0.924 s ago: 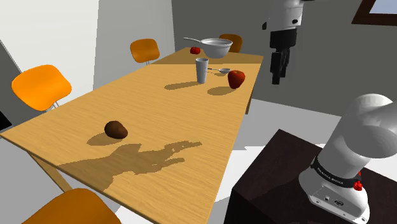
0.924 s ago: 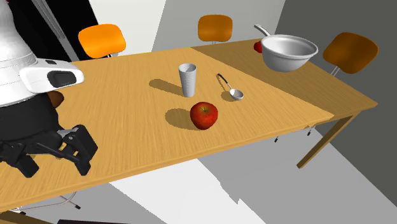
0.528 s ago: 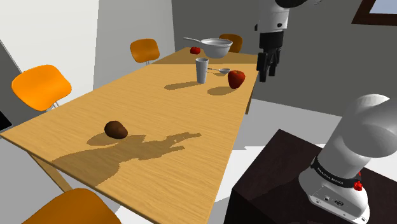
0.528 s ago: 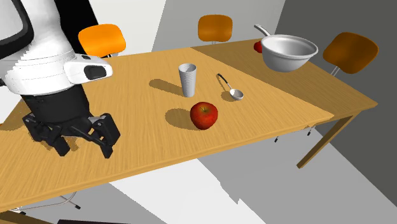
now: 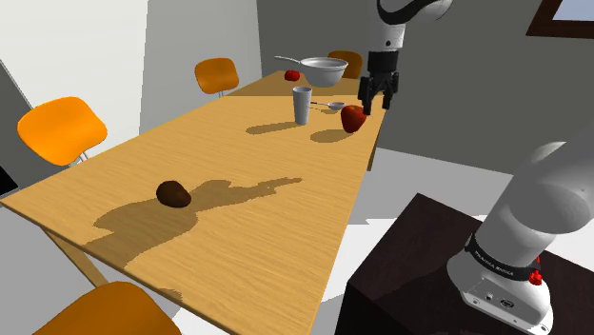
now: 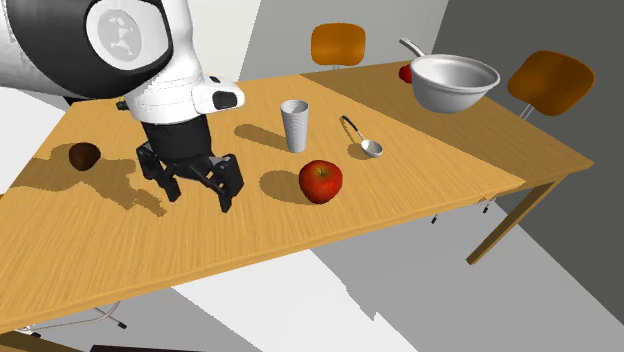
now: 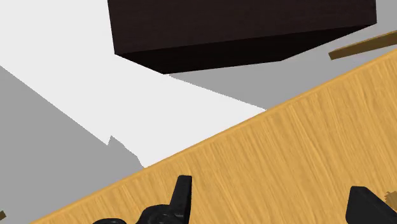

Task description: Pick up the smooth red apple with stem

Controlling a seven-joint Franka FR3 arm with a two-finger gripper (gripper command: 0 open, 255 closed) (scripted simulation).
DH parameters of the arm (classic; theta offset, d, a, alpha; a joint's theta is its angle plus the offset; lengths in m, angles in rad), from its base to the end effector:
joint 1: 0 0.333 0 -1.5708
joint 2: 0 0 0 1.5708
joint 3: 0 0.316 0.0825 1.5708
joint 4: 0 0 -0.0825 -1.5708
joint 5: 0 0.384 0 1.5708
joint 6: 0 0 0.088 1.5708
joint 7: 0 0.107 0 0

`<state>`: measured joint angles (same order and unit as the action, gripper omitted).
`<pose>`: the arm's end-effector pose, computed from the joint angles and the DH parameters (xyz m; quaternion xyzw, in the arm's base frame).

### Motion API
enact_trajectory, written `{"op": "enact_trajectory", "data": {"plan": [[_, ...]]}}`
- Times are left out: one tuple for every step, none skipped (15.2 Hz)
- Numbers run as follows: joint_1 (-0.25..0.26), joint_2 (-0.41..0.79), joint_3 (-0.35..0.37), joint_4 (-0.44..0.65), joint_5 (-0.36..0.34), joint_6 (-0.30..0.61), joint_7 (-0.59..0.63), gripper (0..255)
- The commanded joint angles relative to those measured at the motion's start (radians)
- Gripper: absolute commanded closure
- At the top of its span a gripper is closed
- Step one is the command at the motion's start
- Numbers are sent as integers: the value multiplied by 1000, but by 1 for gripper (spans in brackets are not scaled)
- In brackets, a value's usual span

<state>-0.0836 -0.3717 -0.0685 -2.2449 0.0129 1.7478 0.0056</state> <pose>0.4222 -0.0658 0.5043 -0.9949 0.0770 0.0616 0.0231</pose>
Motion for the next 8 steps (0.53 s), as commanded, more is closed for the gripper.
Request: {"op": "enact_trajectory", "data": {"plan": [[-16,65,-14,50,-1,31,17,0],[-23,95,-21,72,-1,46,25,0],[-30,124,-28,96,0,60,34,0],[-37,154,-35,120,1,73,42,0],[-44,183,-42,144,3,85,50,0],[-51,212,-50,169,5,97,57,0],[-58,241,-57,195,8,107,65,0],[-64,270,-64,222,11,117,72,0]]}}
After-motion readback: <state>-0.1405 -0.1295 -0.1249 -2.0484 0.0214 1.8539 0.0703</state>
